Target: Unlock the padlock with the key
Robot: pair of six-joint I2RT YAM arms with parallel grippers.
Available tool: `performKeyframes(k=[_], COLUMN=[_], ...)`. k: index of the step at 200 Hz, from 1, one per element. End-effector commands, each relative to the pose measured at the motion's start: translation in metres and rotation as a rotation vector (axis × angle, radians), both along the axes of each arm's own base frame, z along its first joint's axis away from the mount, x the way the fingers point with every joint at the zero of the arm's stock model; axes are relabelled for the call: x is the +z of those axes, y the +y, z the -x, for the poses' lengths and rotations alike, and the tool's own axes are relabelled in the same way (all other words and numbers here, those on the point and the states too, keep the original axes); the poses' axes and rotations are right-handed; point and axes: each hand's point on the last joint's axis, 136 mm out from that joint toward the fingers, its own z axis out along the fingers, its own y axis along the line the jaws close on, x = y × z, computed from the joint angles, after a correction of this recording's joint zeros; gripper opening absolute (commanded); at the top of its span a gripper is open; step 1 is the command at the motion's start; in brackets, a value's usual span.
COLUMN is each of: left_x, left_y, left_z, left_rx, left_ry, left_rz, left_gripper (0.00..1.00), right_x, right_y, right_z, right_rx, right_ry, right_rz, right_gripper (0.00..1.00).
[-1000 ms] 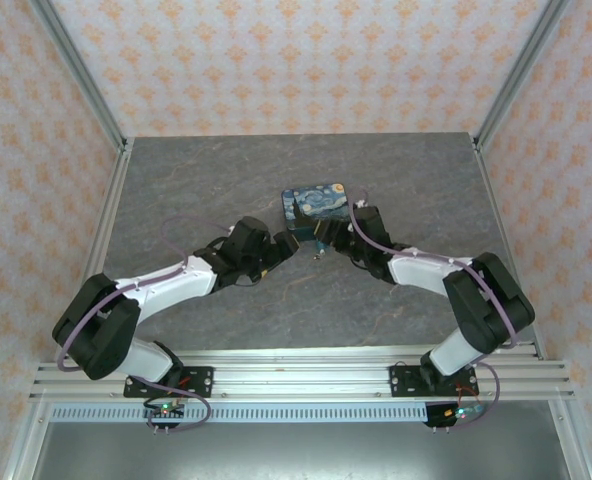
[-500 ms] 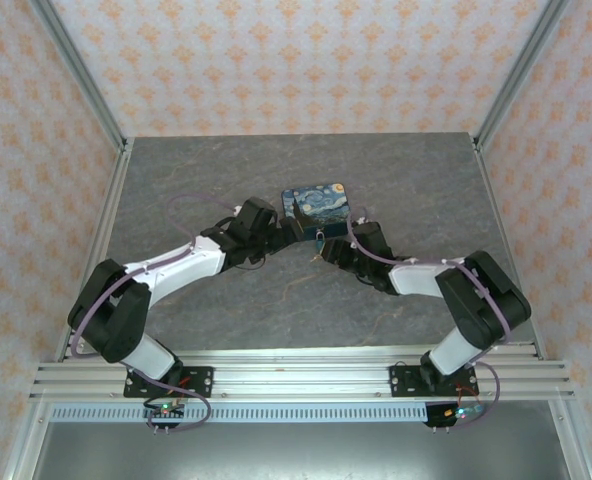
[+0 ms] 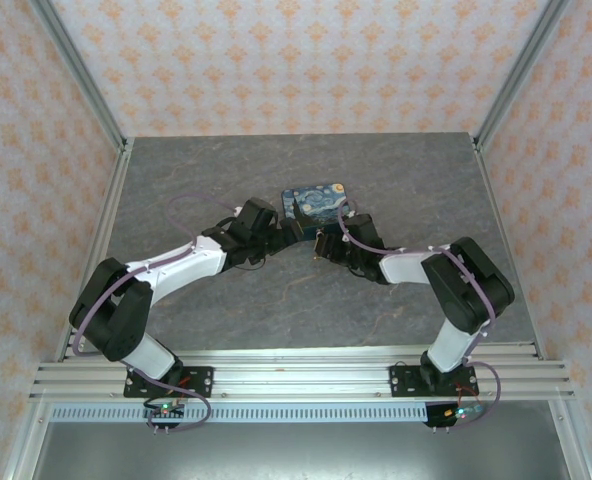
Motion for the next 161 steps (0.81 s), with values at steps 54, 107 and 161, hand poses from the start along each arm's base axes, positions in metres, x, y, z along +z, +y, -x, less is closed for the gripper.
performKeyframes(k=[54,107,161], left_x=[-0.0013,-0.0025,-0.0047], left_y=[-0.0022,-0.0027,-0.0038], left_z=[-0.0051,-0.0050,-0.0051], left_rx=[0.010,0.013,0.012], left_ry=[0.003,0.006,0.010], left_rz=[0.011,0.017,0.021], left_gripper=[0.96,0.95,0.96], right_x=[-0.0072,-0.0060,-0.0082], right_y=[-0.0015,0.0041,0.0065], right_z=[-0.0016,-0.0069,-0.0067], right_rx=[0.003,0.001,0.005], right_ry=[0.011,0.014,0.020], right_rz=[0.041,0.022,0.021], right_gripper=[0.40,0.39,0.31])
